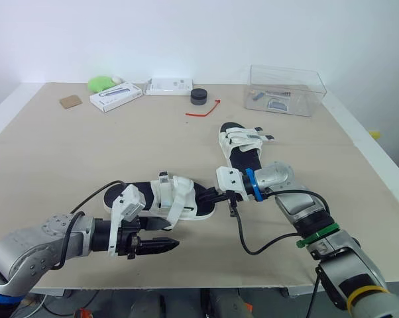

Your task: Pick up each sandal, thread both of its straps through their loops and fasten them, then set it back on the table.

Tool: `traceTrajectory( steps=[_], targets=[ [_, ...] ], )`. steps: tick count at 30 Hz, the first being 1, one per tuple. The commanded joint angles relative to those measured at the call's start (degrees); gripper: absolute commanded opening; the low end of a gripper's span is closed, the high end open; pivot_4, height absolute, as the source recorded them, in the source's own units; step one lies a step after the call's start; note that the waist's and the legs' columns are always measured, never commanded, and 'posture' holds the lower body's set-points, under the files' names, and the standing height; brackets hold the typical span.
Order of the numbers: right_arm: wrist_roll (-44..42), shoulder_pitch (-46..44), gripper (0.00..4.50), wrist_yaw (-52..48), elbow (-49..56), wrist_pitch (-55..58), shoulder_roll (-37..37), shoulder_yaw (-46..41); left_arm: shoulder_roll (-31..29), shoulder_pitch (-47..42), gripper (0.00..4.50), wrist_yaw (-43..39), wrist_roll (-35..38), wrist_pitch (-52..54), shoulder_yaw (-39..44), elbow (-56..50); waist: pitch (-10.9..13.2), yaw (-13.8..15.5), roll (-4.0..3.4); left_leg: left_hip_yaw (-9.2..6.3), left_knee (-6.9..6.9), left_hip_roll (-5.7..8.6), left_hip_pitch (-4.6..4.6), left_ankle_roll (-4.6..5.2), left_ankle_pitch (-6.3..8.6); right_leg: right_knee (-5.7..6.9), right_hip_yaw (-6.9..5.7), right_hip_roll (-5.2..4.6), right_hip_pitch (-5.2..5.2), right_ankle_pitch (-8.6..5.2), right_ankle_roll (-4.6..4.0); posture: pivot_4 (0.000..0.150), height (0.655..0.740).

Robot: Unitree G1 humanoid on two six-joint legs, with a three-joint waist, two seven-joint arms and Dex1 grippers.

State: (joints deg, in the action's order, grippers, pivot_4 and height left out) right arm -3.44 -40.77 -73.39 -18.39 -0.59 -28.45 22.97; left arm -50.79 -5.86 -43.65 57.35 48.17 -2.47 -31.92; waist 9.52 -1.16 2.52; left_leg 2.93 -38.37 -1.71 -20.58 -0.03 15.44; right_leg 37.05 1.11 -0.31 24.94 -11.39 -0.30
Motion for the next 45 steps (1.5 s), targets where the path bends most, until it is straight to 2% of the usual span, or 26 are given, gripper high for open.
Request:
traceTrajectory(
  steps=[1,10,15,24,30,39,45],
  targets=[
    [3.2,2.3,0.0,-0.1,-1.5,1.6,-1.9,1.2,-1.2,0.7,3.16,-3.5,-0.3,-0.9,2.7,-1.3,0.0,0.0,0.01,0.0,0.0,0.0,-0.03,-0.02,0.02,0.0,0.01,0.0,0.03,-0.01,0.01,0.15,0.74],
    [3.2,3.6,0.0,0.3,0.3,2.5,-2.2,0.7,-1.3,-0.1,3.16,-5.6,3.0,1.7,9.2,3.4,0.0,0.1,0.01,-0.02,-0.01,0.05,-0.06,-0.02,0.04,-0.01,-0.03,-0.09,0.04,-0.05,0.05,0.15,0.74],
    [3.3,3.2,0.0,0.4,0.0,2.4,-2.2,0.8,-1.2,0.0,3.16,-7.3,-1.3,0.6,7.0,4.4,0.0,0.1,0.01,0.0,0.0,0.06,-0.07,-0.03,0.06,-0.02,-0.03,-0.09,0.05,-0.08,0.08,0.15,0.74],
    [3.3,3.0,0.0,0.5,0.0,2.6,-2.4,0.7,3.8,-1.6,3.16,-8.4,-10.2,-1.6,-3.1,4.3,0.0,0.1,0.05,-0.02,0.0,0.07,-0.08,-0.03,0.06,-0.02,0.01,-0.11,0.04,-0.07,0.09,0.15,0.74],
    [3.2,3.5,0.0,0.7,0.7,3.1,-2.6,0.6,6.2,-4.0,3.16,-8.0,-11.6,-0.7,-3.1,6.9,0.0,0.1,0.06,-0.04,0.0,0.06,-0.08,-0.02,0.06,-0.02,0.01,-0.09,0.03,-0.07,0.09,0.15,0.74],
    [-0.7,5.1,0.0,0.0,3.5,8.6,-2.1,-1.2,5.8,-4.8,3.16,-9.4,-17.0,-2.8,-4.2,8.4,0.0,0.1,0.06,-0.06,0.0,0.08,-0.14,-0.01,0.07,-0.04,0.0,-0.15,0.05,-0.09,0.12,0.15,0.74],
    [0.4,5.4,0.0,0.1,3.7,8.1,-2.5,-0.9,5.7,-5.4,3.16,-11.3,-21.0,-5.6,-5.9,7.4,0.0,0.1,0.06,-0.09,-0.01,0.12,-0.37,0.04,0.11,-0.07,-0.01,-0.19,0.2,-0.09,0.21,0.15,0.74]
  ],
)
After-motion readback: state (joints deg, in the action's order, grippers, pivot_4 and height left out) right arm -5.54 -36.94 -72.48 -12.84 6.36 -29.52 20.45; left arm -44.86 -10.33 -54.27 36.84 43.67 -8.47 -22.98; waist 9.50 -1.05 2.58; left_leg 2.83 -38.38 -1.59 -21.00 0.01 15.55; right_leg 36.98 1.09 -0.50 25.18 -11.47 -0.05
